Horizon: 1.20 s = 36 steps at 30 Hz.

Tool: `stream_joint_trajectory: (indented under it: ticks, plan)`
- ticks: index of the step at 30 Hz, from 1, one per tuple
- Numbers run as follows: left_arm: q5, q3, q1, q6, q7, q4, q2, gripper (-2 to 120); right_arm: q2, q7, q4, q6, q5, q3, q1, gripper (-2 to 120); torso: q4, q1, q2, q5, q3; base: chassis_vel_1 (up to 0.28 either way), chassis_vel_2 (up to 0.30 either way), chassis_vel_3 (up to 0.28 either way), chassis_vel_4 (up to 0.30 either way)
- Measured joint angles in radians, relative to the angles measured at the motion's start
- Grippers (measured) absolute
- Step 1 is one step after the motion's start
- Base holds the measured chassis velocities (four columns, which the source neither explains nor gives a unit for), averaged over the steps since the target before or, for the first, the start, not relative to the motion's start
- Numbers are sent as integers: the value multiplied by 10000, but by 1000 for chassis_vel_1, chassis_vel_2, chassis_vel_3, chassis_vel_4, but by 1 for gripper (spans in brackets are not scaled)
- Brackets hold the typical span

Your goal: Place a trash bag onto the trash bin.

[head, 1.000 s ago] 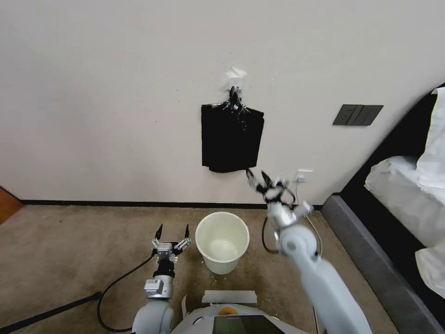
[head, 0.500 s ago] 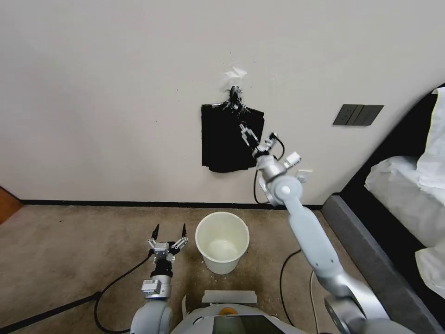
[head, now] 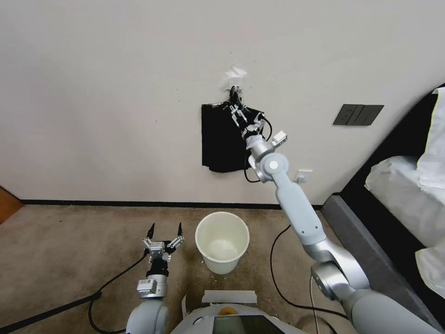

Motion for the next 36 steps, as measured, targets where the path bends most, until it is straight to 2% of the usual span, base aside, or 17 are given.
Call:
stream_joint_trajectory:
  ticks: [17, 31, 34, 36]
  plan:
    - [-4, -67, 98, -124, 2, -142, -77, 100, 60, -69, -509, 30, -214, -41, 387, 100, -1, 0, 0, 0, -1, 0, 0, 0, 0]
    - [-13, -183, 202, -128, 7, -279, -70, 100, 427, -356, -1104, 0, -145, -94, 772, 100, 2, 0, 0, 0, -2, 0, 0, 0, 0]
    - [-15, -183, 207, -125, 7, -280, -69, 100, 451, -382, -1220, 2, -140, -28, 773, 96, 1, 0, 0, 0, -1, 0, 0, 0, 0]
    - [-20, -183, 213, -122, 7, -287, -63, 100, 452, -418, -1277, 3, -118, 29, 773, 89, 0, 0, 0, 0, -1, 0, 0, 0, 0]
